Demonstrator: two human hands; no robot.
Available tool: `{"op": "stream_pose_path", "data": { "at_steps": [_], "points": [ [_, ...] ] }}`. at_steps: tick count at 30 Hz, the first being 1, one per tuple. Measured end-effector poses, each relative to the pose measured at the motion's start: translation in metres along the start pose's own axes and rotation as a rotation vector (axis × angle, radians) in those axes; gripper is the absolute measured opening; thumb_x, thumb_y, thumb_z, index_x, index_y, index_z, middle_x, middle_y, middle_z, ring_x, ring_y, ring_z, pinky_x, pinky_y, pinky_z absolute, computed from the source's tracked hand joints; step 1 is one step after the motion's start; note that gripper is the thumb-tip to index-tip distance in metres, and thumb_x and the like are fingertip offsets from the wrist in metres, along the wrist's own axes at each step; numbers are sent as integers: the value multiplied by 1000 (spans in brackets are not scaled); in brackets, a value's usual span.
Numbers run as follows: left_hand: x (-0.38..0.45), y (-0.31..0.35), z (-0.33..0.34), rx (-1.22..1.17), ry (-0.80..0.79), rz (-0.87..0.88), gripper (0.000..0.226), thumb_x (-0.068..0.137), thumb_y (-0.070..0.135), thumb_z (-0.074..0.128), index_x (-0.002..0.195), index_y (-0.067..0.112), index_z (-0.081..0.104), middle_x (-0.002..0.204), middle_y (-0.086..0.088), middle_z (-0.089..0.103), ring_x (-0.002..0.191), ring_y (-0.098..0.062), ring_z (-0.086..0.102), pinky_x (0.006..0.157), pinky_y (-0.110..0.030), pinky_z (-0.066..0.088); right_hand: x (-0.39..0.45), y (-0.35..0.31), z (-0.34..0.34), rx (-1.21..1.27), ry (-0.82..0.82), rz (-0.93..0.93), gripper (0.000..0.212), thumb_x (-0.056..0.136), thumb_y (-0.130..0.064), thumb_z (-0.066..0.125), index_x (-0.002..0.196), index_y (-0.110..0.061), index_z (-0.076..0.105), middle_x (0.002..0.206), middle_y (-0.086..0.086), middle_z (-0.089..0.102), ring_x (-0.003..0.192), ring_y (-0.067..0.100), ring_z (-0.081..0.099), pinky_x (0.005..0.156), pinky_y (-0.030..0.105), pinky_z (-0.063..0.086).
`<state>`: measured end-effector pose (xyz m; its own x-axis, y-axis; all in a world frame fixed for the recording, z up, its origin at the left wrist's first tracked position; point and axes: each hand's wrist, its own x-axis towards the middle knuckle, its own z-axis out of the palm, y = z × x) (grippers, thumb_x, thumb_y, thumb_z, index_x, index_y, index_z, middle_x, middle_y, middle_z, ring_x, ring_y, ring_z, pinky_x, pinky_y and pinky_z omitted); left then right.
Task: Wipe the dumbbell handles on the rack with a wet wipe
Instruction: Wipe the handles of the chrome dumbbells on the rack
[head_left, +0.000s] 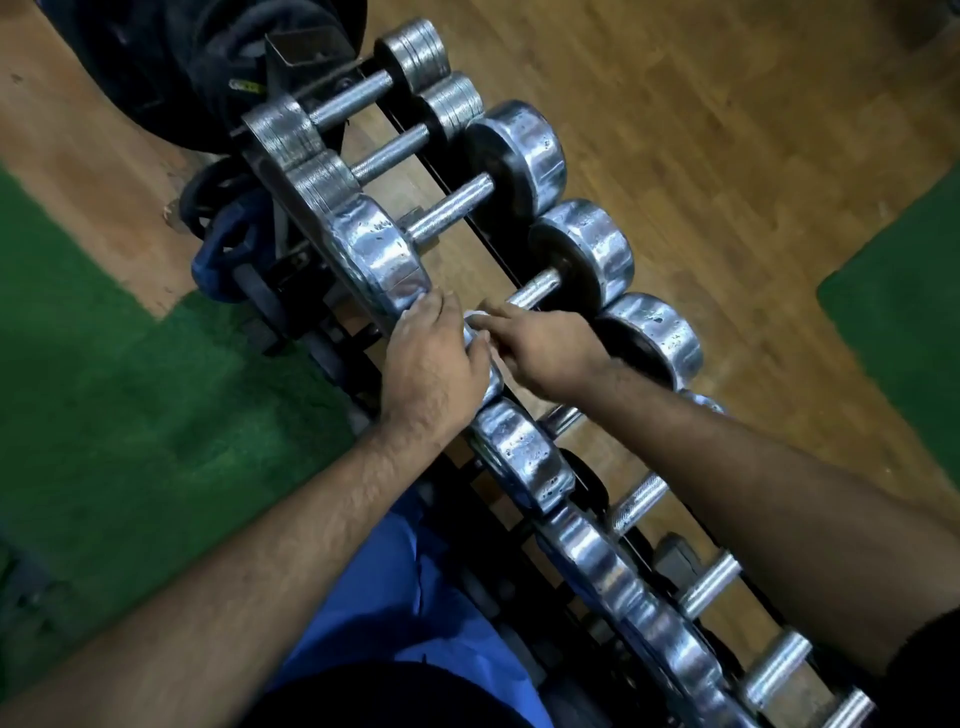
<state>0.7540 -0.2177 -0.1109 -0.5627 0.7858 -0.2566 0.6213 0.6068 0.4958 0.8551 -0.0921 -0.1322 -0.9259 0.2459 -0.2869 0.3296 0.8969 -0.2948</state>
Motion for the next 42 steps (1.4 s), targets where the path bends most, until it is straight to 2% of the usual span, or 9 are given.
{"op": "stream_pose_path", "data": {
  "at_steps": [5, 9, 14, 17, 20, 23, 27, 30, 42],
  "points": [
    [-1, 1, 1, 48, -18, -7, 63, 97, 39, 40, 142, -5, 45, 148, -23, 44, 140, -34, 38, 119, -40, 27, 10, 32, -6, -19, 57, 227, 34, 97, -35, 38, 129, -37, 51, 131, -14, 53, 85, 26, 68, 59, 35, 52],
    [0, 3, 1, 54, -17, -26, 62, 95, 36, 43, 140, -6, 47, 147, -24, 46, 139, -35, 40, 119, -42, 28, 8, 0, -1, 28, -67, 42, 49, 88, -47, 24, 130, -39, 48, 131, -14, 52, 91, 26, 69, 63, 38, 55],
    [3, 6, -1, 92, -72, -30, 58, 101, 34, 47, 144, -3, 42, 152, -22, 39, 145, -32, 33, 121, -38, 22, 20, 38, -11, -67, -4, 272, 28, 99, -35, 39, 122, -34, 54, 121, -6, 56, 83, 31, 66, 56, 33, 42],
    [9, 10, -3, 124, -81, -27, 53, 101, 33, 48, 143, 1, 45, 153, -19, 38, 146, -30, 31, 122, -36, 20, 12, 10, -7, -42, -69, 124, 34, 94, -36, 33, 123, -36, 51, 124, -7, 54, 80, 32, 67, 54, 32, 35],
    [12, 13, 0, 135, -85, -28, 48, 101, 30, 48, 137, 0, 51, 150, -20, 43, 144, -31, 34, 121, -39, 25, 17, 30, -11, -80, 23, 295, 30, 98, -31, 36, 122, -30, 53, 124, -4, 54, 78, 35, 66, 53, 33, 40],
    [11, 12, 4, 133, -80, -38, 44, 101, 29, 48, 133, -1, 55, 148, -21, 45, 143, -33, 36, 121, -40, 25, 13, 34, -5, -153, 21, 375, 38, 94, -15, 44, 132, -22, 49, 141, 2, 46, 65, 32, 61, 44, 28, 27],
    [10, 15, 2, 108, -77, -56, 43, 101, 28, 48, 132, -2, 56, 148, -21, 45, 143, -33, 35, 122, -41, 24, -7, 45, 4, -117, 6, 239, 62, 93, -8, 47, 149, -31, 34, 159, -8, 29, 72, 30, 66, 48, 28, 35],
    [9, 18, 0, 114, -71, -65, 45, 102, 29, 47, 134, -1, 54, 150, -19, 43, 145, -31, 33, 121, -38, 21, 0, 45, 5, -54, 62, 358, 58, 93, -6, 43, 147, -27, 37, 159, -6, 29, 80, 33, 68, 51, 31, 39],
    [8, 18, 0, 137, -76, -46, 44, 103, 32, 45, 133, 1, 54, 147, -15, 46, 142, -28, 36, 116, -37, 28, -12, 22, 29, 30, 162, 336, 62, 95, -9, 47, 148, -38, 35, 161, -14, 26, 79, 30, 68, 55, 31, 46]
  ]
}}
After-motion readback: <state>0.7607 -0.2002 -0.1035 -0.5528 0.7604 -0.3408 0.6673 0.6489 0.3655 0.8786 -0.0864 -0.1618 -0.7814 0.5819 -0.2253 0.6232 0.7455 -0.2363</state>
